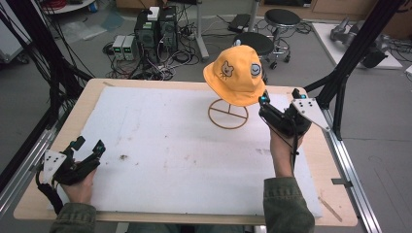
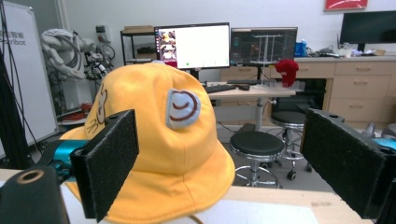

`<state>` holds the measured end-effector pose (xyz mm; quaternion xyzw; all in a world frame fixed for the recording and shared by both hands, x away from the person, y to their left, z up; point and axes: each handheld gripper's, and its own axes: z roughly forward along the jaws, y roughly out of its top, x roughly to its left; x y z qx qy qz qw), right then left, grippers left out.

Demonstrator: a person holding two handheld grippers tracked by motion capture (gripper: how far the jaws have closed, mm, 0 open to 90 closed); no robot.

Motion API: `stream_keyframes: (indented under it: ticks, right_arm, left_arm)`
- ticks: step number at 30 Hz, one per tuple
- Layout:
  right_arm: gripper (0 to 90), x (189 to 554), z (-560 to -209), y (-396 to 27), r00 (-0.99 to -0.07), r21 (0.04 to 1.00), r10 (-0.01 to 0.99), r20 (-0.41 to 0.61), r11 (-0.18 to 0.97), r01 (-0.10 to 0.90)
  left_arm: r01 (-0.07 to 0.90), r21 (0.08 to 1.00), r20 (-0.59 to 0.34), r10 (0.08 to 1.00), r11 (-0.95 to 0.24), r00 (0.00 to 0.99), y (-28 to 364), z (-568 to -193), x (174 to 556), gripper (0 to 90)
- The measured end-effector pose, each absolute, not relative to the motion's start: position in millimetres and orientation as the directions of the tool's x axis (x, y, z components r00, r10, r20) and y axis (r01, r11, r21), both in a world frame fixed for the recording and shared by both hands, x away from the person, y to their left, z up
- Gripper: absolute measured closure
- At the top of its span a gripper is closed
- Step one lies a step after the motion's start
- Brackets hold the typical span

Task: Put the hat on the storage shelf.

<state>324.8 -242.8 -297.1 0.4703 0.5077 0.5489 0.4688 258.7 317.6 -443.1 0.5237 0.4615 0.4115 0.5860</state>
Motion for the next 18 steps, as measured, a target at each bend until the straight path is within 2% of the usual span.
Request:
stream_keyframes:
  ticks: [18]
  right_arm:
    - [10.5,291,-324,-271,-0.1,1.0,0.995,0.01,-0.009,0.01]
  left_arm:
    - [0.003,0.994,-0.103,0.966,0.105,0.238,315,-442,256,28.4]
